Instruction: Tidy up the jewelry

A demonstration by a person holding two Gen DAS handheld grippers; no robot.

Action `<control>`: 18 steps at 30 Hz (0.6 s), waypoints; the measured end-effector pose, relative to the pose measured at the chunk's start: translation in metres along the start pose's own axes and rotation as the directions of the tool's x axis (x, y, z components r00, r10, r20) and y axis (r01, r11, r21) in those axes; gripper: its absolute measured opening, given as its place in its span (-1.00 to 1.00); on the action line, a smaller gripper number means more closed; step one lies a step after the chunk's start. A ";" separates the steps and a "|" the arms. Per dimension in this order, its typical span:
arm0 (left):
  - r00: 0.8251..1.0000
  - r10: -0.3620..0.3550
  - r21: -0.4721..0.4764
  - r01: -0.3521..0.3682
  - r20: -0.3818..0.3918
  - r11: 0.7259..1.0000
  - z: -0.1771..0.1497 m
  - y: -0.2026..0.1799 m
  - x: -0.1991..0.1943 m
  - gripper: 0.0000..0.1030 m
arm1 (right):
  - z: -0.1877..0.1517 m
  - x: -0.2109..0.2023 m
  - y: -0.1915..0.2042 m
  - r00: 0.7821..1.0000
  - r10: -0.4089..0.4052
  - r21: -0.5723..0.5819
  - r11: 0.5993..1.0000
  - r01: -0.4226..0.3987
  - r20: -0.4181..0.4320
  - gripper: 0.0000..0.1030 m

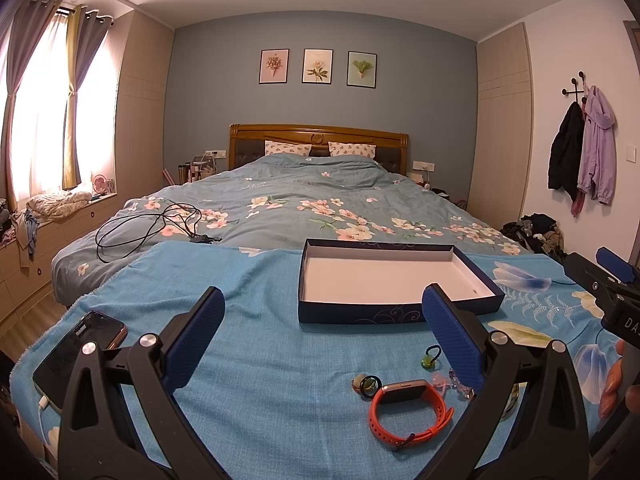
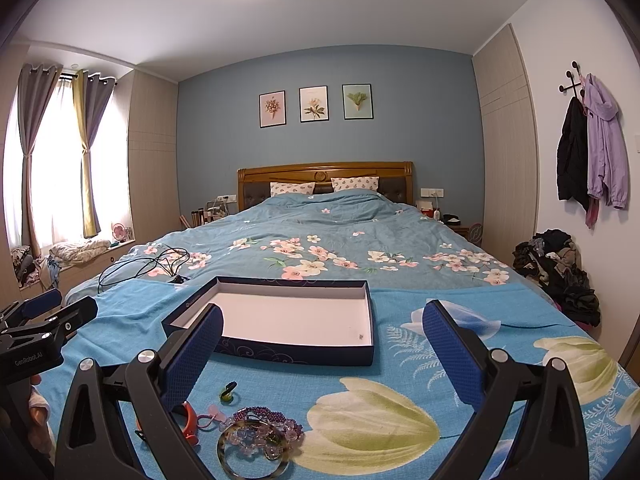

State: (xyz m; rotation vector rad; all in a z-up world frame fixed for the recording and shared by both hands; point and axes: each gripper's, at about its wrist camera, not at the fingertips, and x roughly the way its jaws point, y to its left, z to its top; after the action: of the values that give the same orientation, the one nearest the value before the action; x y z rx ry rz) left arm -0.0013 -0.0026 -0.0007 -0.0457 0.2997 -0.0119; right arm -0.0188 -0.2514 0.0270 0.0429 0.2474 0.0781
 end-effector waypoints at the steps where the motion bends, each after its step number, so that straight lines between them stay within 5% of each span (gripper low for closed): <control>1: 1.000 0.000 0.001 0.000 0.000 1.000 0.000 0.001 0.000 0.89 | 0.000 0.000 0.000 1.000 0.000 0.000 1.000 0.000 -0.002 0.88; 18: 1.000 0.003 0.000 -0.003 -0.001 1.000 -0.003 0.000 0.001 0.89 | -0.001 -0.001 0.002 1.000 0.002 0.002 1.000 -0.002 -0.006 0.88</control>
State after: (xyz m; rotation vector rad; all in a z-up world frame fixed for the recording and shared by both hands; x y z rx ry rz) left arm -0.0011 -0.0023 -0.0036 -0.0448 0.3008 -0.0091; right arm -0.0200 -0.2495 0.0261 0.0448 0.2534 0.0804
